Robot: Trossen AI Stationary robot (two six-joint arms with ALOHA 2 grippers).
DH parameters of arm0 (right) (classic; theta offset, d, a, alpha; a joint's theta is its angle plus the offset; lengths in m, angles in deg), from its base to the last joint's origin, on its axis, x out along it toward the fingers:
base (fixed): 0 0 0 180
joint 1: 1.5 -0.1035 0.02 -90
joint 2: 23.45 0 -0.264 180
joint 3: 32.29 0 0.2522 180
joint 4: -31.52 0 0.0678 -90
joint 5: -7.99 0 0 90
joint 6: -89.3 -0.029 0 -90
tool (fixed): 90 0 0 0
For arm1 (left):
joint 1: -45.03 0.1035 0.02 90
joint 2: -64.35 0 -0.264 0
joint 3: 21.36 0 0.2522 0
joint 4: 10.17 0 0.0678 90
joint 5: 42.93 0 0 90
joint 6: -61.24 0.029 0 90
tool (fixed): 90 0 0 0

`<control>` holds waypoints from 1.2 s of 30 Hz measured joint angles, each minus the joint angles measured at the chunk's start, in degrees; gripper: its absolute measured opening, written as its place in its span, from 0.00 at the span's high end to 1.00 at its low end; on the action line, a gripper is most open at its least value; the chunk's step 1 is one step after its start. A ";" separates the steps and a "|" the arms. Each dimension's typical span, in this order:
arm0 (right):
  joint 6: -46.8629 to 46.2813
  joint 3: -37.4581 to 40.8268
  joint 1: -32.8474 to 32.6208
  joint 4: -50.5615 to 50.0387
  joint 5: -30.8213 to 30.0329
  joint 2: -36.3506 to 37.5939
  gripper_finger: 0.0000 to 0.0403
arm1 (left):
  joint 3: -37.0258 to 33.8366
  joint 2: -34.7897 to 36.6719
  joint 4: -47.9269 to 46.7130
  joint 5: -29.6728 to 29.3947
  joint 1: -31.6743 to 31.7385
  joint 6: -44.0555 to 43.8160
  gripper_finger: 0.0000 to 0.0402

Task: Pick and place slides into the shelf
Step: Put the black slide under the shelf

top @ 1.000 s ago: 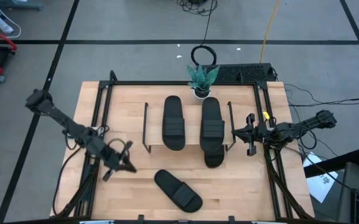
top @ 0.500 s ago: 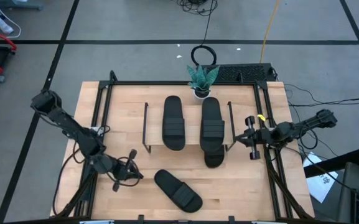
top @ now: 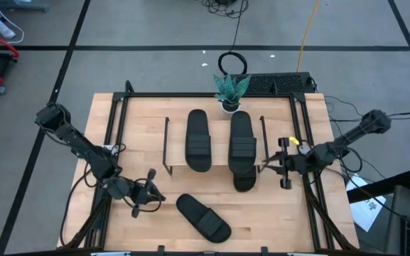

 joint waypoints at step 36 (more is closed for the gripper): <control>-2.92 -0.26 -1.95 7.02 -12.10 -3.98 0.85 | 17.97 -31.51 17.41 11.83 3.81 -30.09 0.27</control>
